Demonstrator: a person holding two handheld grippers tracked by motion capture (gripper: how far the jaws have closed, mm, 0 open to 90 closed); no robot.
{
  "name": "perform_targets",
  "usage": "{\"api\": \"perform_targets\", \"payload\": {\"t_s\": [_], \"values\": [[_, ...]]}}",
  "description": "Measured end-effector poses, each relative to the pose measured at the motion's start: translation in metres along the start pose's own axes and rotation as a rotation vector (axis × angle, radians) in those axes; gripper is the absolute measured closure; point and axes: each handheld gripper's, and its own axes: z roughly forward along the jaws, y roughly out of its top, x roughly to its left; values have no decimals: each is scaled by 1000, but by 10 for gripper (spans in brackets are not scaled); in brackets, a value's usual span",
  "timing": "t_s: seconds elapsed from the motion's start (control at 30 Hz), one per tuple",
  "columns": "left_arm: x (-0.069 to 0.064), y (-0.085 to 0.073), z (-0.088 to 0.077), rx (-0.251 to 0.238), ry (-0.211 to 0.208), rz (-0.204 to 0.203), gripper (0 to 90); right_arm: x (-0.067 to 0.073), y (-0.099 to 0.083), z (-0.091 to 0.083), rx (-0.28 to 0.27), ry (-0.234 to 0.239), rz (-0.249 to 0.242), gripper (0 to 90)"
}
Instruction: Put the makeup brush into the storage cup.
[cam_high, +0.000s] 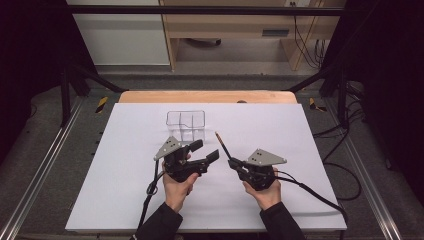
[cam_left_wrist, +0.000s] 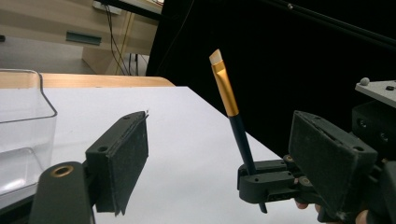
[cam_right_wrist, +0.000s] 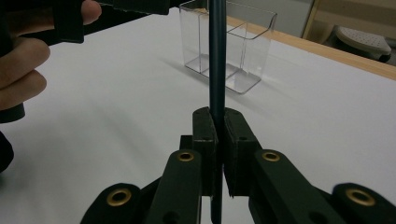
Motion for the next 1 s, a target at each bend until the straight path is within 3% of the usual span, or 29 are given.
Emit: {"api": "perform_targets", "payload": {"t_s": [0.53,1.0], "values": [[-6,-7,15,-14,-15,-40,288,2,-1,2,-20,0,9,849],[-9,-12,26,-19,-22,-79,472,5,-2,4,-17,8,8,848]]}}
